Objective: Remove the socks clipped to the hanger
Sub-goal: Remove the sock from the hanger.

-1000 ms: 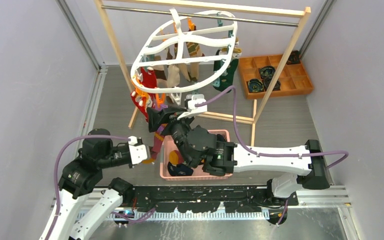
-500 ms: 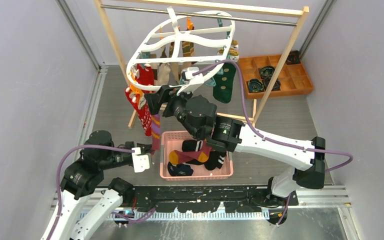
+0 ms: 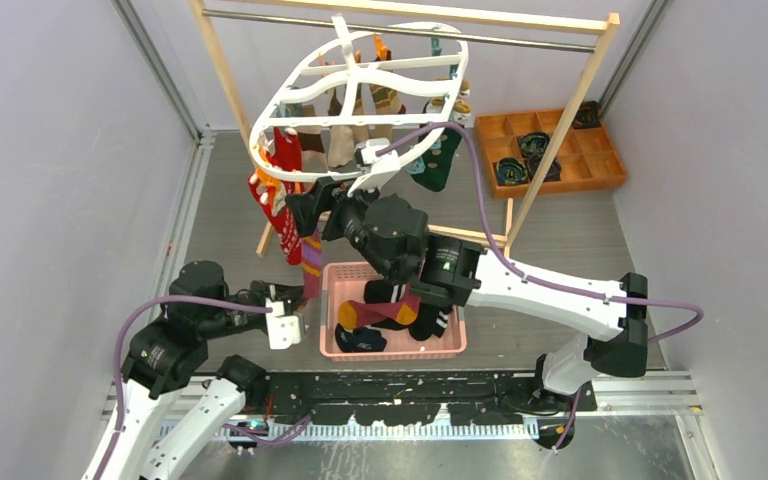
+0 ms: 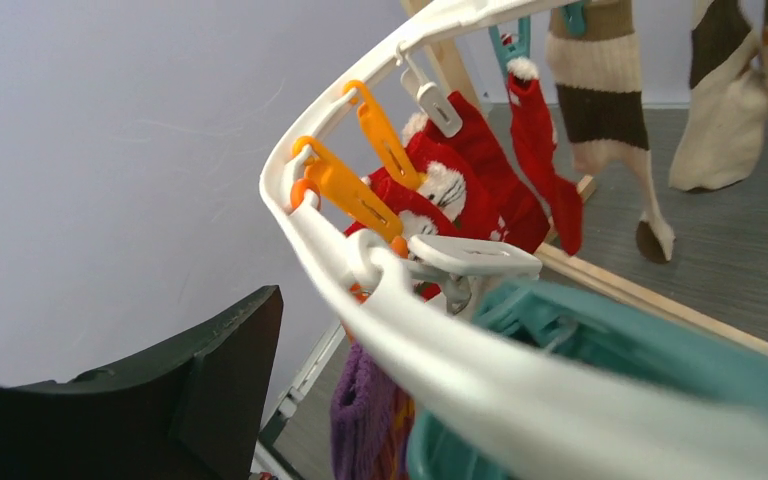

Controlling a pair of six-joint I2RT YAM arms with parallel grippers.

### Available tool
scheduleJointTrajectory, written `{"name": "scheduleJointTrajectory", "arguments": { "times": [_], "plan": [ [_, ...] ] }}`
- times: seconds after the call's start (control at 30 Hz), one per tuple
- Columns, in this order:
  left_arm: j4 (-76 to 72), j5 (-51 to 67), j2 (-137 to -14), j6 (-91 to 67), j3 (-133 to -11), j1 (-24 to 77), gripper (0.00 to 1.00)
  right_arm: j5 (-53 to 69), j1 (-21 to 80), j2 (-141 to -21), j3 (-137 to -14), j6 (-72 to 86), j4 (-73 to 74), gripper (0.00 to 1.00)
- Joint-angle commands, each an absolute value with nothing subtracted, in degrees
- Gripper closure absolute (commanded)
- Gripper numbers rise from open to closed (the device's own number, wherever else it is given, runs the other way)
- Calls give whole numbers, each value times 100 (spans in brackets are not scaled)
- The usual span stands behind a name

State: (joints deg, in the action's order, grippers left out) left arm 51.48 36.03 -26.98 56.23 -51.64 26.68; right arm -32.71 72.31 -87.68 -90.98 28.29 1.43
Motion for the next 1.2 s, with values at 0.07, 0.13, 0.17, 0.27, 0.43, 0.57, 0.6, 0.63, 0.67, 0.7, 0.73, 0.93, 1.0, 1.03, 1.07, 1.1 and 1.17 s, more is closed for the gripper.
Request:
{"name": "scheduleJointTrajectory", "arguments": {
  "times": [0.07,0.13,0.17,0.27,0.43,0.57,0.6,0.63,0.67,0.7,0.73,0.93,1.0,1.03,1.07,1.1,1.17],
  "plan": [
    [4939,3563,-2685,5877,-5124,2698,100,-4601,7820,-9032,-9160,1756,-1018,28],
    [4939,3565,-2678,5877,-5116,2698,100,-4801,7961,-9108,-9116,1367,-1404,28],
    [4939,3572,-2673,5874,-5115,2698,100,-4872,8003,-9148,-9114,1238,-1547,29],
    [4939,3578,-2670,5857,-5107,2698,100,-5082,8061,-9164,-9067,1041,-1900,30],
    [4935,3557,-2648,5851,-5115,2698,100,-5402,8356,-9004,-8506,845,-2446,26],
    [4948,3549,-2566,5919,-5074,2698,100,-5580,8713,-8429,-7659,1154,-2428,21],
    [4955,3554,-2544,5943,-5057,2698,100,-5699,8836,-8248,-7415,1243,-2423,18],
    [4963,3561,-2534,5971,-5040,2698,100,-5771,8964,-8073,-7179,1298,-2444,16],
    [4966,3563,-2525,5985,-5029,2698,100,-5964,9104,-7899,-6965,1292,-2488,13],
    [4965,3564,-2516,5993,-5020,2698,100,-6161,9271,-7730,-6768,1234,-2568,12],
    [4966,3567,-2523,6002,-5019,2698,100,-6349,9428,-7582,-6606,1136,-2680,11],
    [4966,3605,-2603,5994,-5048,2698,100,-6968,10216,-7208,-6178,283,-3587,11],
    [4965,3630,-2604,6005,-5052,2698,100,-6985,10343,-7313,-6291,-160,-3833,11],
    [4964,3667,-2604,6026,-5049,2698,100,-6960,10352,-7397,-6406,-341,-3888,11],
    [4955,3689,-2596,6042,-5041,2698,100,-6893,10343,-7495,-6544,-423,-3901,11],
    [4918,3711,-2595,6046,-5031,2698,100,-6793,10281,-7549,-6724,-480,-3875,11],
    [4845,3735,-2584,6046,-5006,2698,100,-6601,10027,-7725,-7278,-134,-3293,11]
  ]
}}
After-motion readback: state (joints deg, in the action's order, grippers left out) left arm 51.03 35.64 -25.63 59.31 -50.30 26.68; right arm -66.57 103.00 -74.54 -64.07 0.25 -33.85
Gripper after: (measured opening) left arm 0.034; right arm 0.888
